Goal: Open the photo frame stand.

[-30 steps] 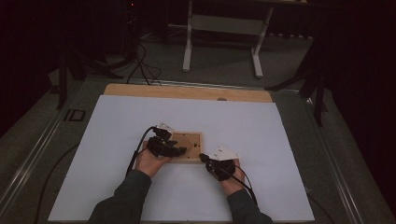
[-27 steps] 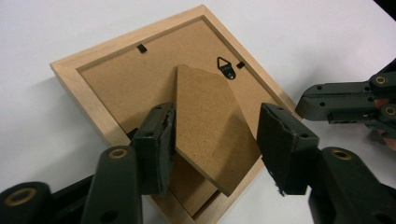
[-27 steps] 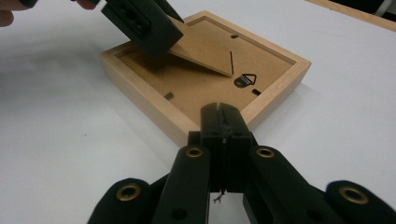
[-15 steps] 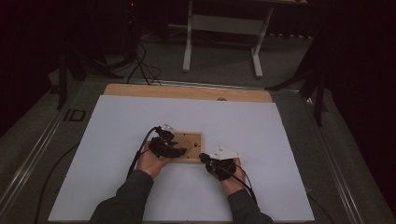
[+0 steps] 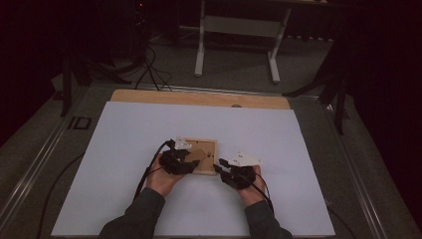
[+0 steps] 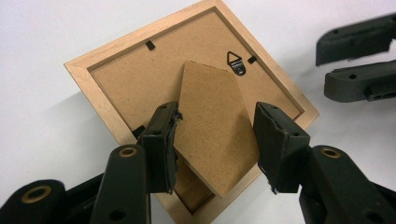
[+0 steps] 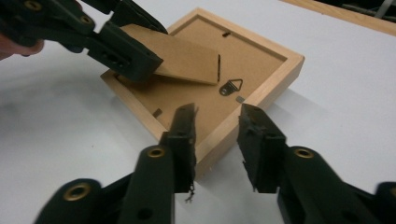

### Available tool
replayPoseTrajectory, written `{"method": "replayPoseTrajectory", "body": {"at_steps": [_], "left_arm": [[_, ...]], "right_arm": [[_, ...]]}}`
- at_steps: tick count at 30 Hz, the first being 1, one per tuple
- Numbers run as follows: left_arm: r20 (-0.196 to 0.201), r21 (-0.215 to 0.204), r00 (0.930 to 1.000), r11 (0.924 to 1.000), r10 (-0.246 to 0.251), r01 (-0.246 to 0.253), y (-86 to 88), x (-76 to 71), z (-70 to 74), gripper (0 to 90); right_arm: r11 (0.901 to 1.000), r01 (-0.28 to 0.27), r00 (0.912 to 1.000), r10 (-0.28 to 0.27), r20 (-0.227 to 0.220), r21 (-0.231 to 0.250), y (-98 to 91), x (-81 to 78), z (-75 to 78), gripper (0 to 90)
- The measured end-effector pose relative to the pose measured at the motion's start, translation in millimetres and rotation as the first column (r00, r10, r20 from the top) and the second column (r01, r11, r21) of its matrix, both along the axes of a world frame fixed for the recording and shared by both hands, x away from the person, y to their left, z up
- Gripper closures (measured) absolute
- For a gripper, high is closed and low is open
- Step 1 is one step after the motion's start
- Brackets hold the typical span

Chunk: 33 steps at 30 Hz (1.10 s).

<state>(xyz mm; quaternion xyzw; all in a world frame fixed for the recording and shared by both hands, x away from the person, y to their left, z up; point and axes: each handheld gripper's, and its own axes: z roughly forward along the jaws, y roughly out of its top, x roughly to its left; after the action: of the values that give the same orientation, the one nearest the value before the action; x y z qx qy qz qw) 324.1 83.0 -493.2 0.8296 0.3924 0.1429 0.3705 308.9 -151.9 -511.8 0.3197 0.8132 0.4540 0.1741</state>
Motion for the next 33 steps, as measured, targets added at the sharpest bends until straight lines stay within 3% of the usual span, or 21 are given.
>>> {"method": "replayPoseTrajectory", "body": {"at_steps": [7,13,20,26,33], "left_arm": [[0.092,0.027,0.9958,0.9996,0.0,-0.002,0.3,-16.4,-1.7,52.1],[0.153,0.047,0.9882,0.9989,-0.002,-0.005,2.0,-28.3,-3.6,52.1],[0.198,0.055,0.9801,0.9985,-0.006,-0.005,2.9,-36.6,-6.6,52.1],[0.229,0.059,0.9734,0.9982,-0.006,-0.008,3.0,-42.1,-9.0,52.1],[0.272,0.079,0.9622,0.9969,-0.018,-0.004,2.5,-48.1,-11.5,52.0]], "right_arm": [[0.9999,-0.006,0.9997,0.007,-0.023,0.011,-4.2,2.6,5.2,56.1],[0.9993,0.002,0.9992,-0.001,-0.04,0.038,-10.4,10.6,14.1,54.7],[0.9973,0.002,0.9977,0.003,-0.068,0.073,-7.0,30.7,24.5,54.0],[0.9974,-0.002,0.9948,0.009,-0.101,0.072,1.4,45.4,27.6,53.0],[0.996,-0.024,0.9834,0.039,-0.177,0.086,7.7,61.7,22.2,47.8]]}}
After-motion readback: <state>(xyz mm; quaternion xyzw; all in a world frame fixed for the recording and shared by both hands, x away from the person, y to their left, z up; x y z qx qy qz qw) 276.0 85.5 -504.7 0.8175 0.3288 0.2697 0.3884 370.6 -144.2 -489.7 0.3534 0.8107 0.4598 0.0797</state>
